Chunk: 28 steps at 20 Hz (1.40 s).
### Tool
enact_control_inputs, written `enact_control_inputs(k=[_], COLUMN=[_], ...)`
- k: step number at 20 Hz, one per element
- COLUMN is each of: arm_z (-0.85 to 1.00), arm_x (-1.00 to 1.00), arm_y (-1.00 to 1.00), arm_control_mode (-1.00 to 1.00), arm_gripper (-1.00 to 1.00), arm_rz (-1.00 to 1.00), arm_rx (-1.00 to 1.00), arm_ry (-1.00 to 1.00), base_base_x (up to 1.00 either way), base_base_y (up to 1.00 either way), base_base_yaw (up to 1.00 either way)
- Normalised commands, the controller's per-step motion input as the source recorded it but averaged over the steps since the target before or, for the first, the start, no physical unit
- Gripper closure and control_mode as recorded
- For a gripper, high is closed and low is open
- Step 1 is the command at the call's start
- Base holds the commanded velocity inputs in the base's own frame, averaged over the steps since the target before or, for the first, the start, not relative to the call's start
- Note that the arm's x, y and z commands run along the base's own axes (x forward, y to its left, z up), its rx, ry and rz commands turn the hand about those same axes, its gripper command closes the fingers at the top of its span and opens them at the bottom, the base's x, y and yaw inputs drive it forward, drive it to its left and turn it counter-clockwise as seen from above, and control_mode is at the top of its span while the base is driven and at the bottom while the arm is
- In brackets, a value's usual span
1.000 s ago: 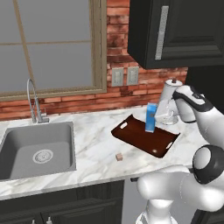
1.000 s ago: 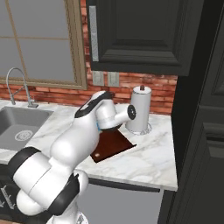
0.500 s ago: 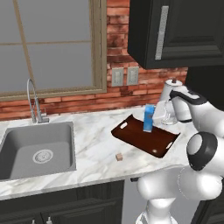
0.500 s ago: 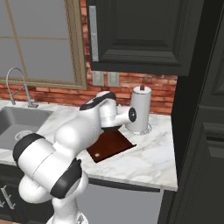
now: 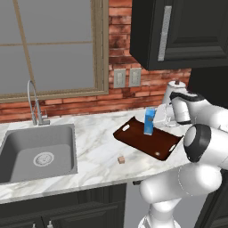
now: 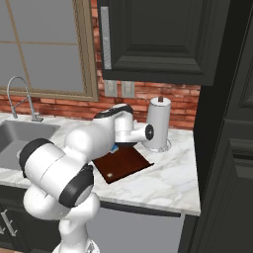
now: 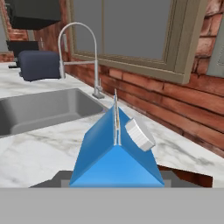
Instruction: Take out the milk from the fridge and place it on the tray on the counter. Then take the sugar cube near the tray and place it in the tray.
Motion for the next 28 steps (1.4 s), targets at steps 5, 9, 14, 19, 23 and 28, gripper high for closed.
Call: enact_control_inputs(k=[5,9,14,19,23,28], arm_z=[-0.15,-0.28,-0.33,-0.29,-0.28,-0.29], arm_x=[0.17,0.12,0.05,0.06,0.08,0.02], arm_y=[0.0,0.0,-0.02,-0.05,-0.07,-0.03], arm_control_mode=[-1.0,-1.0,-1.0,-1.0,-1.0,-1.0], arm_gripper=[1.0,1.0,1.0,1.0,1.0,1.0], arm_rz=[0.0,0.0,0.0,0.0,0.0,0.0], arm_rx=[0.0,0.0,0.0,0.0,0.0,0.0], arm_ry=[0.02,0.0,0.0,0.0,0.0,0.0], base_base_x=[0.0,0.0,0.0,0.0,0.0,0.0], base_base_y=[0.0,0.0,0.0,0.0,0.0,0.0], base_base_yaw=[0.0,0.0,0.0,0.0,0.0,0.0])
